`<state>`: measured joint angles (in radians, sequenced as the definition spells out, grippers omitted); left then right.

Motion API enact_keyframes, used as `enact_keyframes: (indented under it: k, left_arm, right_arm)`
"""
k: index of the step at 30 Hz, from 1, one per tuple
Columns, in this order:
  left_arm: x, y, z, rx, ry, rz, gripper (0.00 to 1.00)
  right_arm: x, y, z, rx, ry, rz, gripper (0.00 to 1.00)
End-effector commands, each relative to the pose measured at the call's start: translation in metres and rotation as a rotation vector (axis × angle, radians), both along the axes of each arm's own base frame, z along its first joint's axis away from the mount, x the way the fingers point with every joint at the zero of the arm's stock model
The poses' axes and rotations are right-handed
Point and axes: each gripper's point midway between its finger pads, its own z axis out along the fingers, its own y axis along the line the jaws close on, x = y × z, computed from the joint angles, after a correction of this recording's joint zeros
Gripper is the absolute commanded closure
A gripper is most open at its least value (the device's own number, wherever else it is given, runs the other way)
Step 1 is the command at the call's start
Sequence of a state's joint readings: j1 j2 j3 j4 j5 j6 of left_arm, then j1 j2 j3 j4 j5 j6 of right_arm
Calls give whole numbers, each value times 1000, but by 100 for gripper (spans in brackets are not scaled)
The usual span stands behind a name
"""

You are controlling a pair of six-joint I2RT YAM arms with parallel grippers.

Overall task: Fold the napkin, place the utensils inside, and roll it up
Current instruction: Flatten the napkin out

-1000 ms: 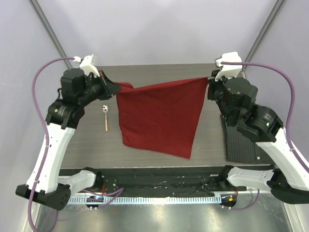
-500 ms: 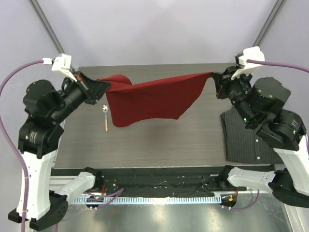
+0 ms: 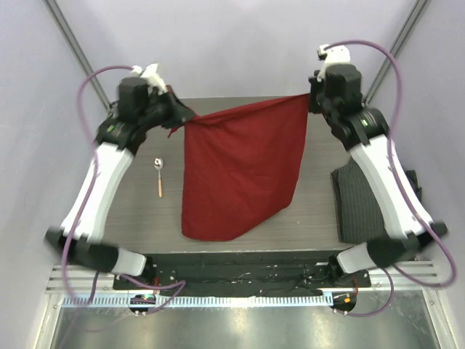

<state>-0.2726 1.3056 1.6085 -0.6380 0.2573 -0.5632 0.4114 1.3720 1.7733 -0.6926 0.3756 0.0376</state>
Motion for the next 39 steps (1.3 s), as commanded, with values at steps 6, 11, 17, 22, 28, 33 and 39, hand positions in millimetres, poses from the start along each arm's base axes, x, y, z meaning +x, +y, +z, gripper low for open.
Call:
enact_keyframes:
  k: [6,11,17,22,28,33,39]
  left_arm:
    - [192,14,-166,163,334,153,68]
    - [213,6,-171,190,351,142,0]
    - [166,26,-189,224,306,221,0]
    - [101,25,-205,176,330,200,0]
    - [46,14,-263,186,427,137,1]
    - [35,15,-294,198,480,130,10]
    - [46,6,-318,193,508,107,20]
  right_arm:
    - [218,-46,-107,-30,131,-171,99]
    - [264,-32,-163,-57,184,-106,44]
    - [194,-32,-203,12,336,-96,28]
    - [104,-28,-204,153,399,-99,28]
    - [4,-36,-271,265,545,-181,28]
    - [-35,-28,-292,345,583,-151,30]
    - [-52,-24,-328,402,643,-185,33]
